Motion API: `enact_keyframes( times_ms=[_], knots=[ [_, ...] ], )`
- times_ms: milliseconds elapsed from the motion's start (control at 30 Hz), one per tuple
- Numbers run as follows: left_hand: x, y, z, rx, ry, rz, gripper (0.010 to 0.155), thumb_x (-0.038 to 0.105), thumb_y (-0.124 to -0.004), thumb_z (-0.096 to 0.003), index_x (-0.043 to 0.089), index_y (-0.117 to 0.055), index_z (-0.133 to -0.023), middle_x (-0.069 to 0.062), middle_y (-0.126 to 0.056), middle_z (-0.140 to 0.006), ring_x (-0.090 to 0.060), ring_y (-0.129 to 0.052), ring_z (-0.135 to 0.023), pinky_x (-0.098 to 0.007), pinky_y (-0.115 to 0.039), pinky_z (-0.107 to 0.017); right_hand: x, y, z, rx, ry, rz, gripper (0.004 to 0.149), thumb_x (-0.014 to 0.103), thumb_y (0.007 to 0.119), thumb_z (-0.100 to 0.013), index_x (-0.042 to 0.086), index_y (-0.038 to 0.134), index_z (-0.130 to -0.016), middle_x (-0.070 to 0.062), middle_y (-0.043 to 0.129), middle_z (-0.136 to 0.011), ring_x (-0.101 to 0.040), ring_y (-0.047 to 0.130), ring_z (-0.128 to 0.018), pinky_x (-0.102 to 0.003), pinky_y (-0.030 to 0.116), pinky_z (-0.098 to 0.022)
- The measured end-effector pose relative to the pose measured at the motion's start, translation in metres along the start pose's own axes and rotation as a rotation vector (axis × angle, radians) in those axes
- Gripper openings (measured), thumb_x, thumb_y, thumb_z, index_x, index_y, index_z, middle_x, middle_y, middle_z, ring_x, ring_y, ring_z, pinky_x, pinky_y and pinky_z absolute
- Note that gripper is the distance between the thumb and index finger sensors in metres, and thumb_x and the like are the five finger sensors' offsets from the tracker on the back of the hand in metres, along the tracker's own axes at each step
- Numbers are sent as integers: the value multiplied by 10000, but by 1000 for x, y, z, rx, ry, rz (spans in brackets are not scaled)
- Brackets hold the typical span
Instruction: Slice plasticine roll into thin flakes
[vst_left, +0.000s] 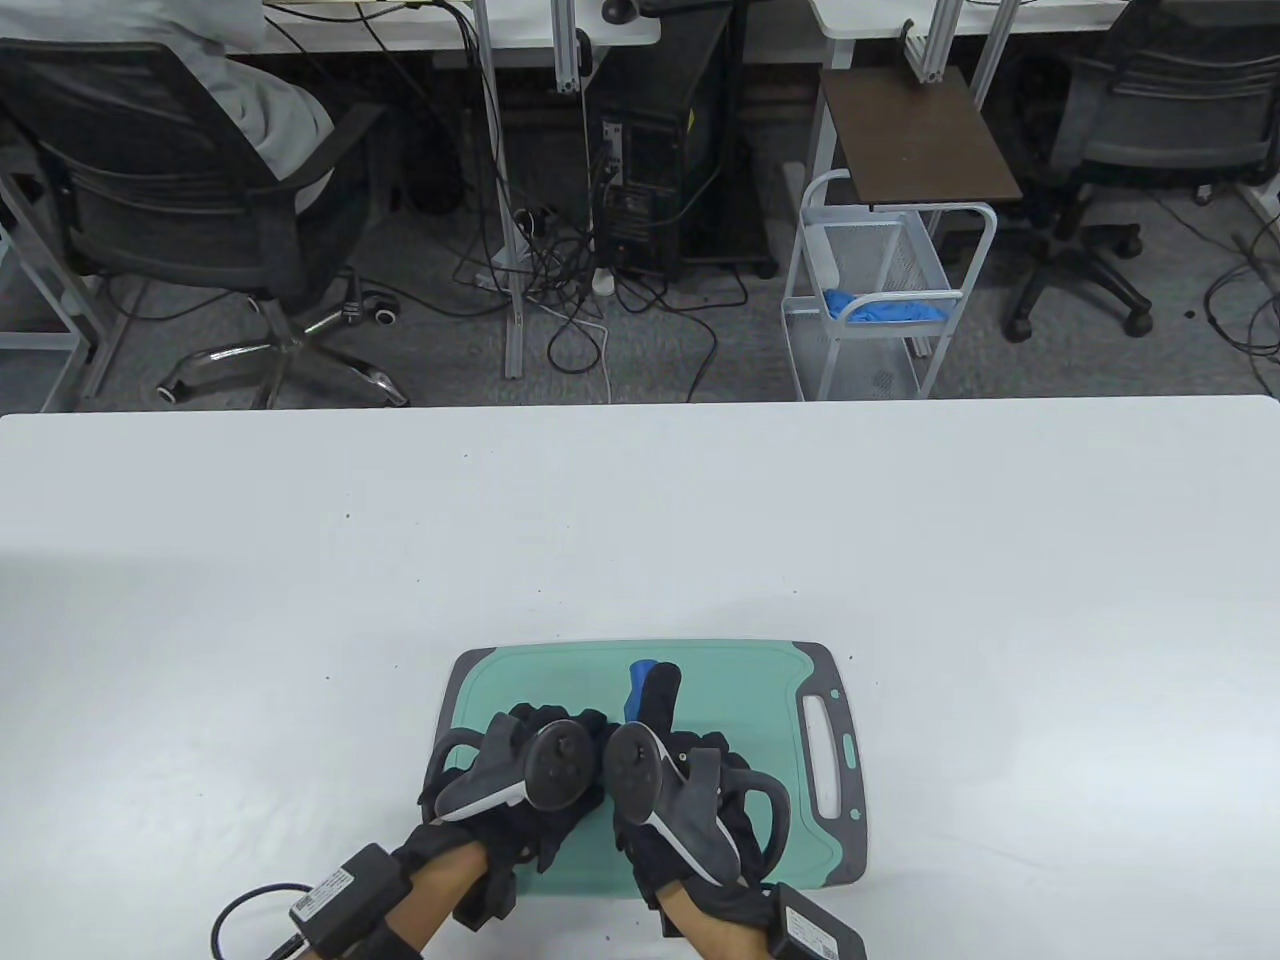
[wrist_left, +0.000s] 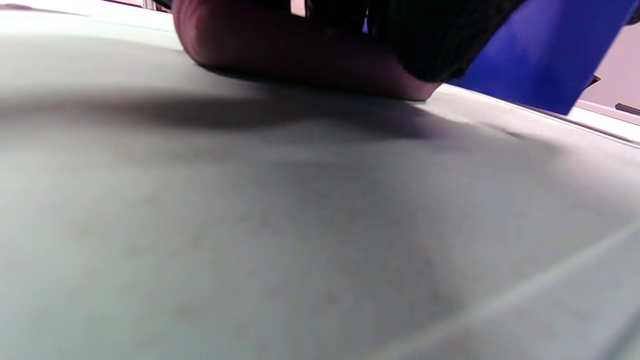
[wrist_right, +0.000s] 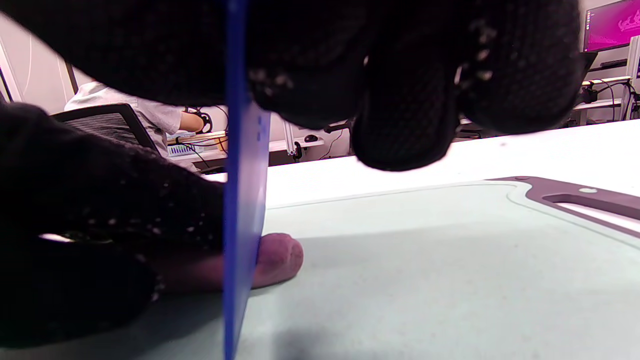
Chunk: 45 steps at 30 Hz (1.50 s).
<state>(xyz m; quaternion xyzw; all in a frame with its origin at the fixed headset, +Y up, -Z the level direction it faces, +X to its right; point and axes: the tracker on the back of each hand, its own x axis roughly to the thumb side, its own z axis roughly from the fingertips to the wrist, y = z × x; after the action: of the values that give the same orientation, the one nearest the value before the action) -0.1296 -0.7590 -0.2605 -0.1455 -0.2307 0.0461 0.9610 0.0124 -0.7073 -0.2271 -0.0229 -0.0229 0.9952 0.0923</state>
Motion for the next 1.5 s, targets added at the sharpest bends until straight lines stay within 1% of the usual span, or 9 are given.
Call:
enact_keyframes(
  times_ms=[367,567,733,933,1133,1267,1333,1400,1500],
  knots=[
    [0,-1,0,-4,0,3,615,506,-750,-412,471,-570,-999,187,-573,-1143,-280,-619,-1065,-536,-496,-819,4,14,-2,-15,-9,51,835,365,818,-450,121,290,-1048,-58,922,-435,-366,965,-517,-592,811,-414],
    [0,-1,-1,-4,-4,-1,622,509,-748,-406,470,-569,-1000,185,-584,-1137,-277,-627,-1064,-537,-506,-813,5,14,-5,-5,-4,45,833,359,827,-448,132,298,-1050,-61,922,-435,-368,963,-522,-593,806,-422],
    [-2,0,0,3,-5,4,635,509,-744,-405,475,-544,-1007,181,-602,-1136,-256,-641,-1063,-533,-514,-811,10,15,-17,-5,7,47,833,353,832,-447,148,295,-1050,-69,921,-442,-375,954,-535,-600,794,-437],
    [-4,0,0,10,-1,-4,646,508,-738,-404,433,-531,-1011,164,-621,-1133,-230,-663,-1062,-529,-529,-805,9,15,-17,-2,3,50,837,357,835,-446,156,294,-1052,-67,922,-446,-373,954,-537,-598,793,-440],
    [-4,0,1,9,-1,-8,635,498,-739,-407,430,-554,-1011,148,-605,-1143,-255,-655,-1070,-541,-529,-800,1,13,-8,21,-6,33,843,363,838,-442,149,294,-1050,-65,927,-445,-370,959,-534,-596,798,-436],
    [-4,1,1,19,6,-28,619,494,-740,-408,462,-566,-1002,126,-588,-1148,-280,-667,-1056,-542,-536,-796,-7,8,-9,51,11,-31,839,365,848,-435,151,318,-1050,-64,935,-436,-369,963,-532,-594,801,-433],
    [-6,1,2,41,18,-43,607,497,-740,-407,491,-579,-992,111,-533,-1161,-287,-650,-1055,-540,-533,-797,-11,4,-10,59,23,-73,837,364,854,-433,152,328,-1049,-65,938,-431,-368,966,-530,-593,802,-433],
    [-8,1,1,28,16,-35,608,497,-738,-409,502,-568,-993,107,-605,-1132,-289,-676,-1042,-543,-542,-794,-14,-2,-10,52,31,-105,837,363,857,-431,152,334,-1049,-66,940,-429,-369,967,-528,-594,802,-433],
    [-9,0,1,29,12,-32,612,495,-738,-411,508,-549,-993,126,-637,-1115,-276,-667,-1046,-543,-540,-797,-17,-11,-10,43,45,-142,837,361,861,-430,151,339,-1049,-70,942,-428,-375,967,-526,-598,800,-432]
  ],
)
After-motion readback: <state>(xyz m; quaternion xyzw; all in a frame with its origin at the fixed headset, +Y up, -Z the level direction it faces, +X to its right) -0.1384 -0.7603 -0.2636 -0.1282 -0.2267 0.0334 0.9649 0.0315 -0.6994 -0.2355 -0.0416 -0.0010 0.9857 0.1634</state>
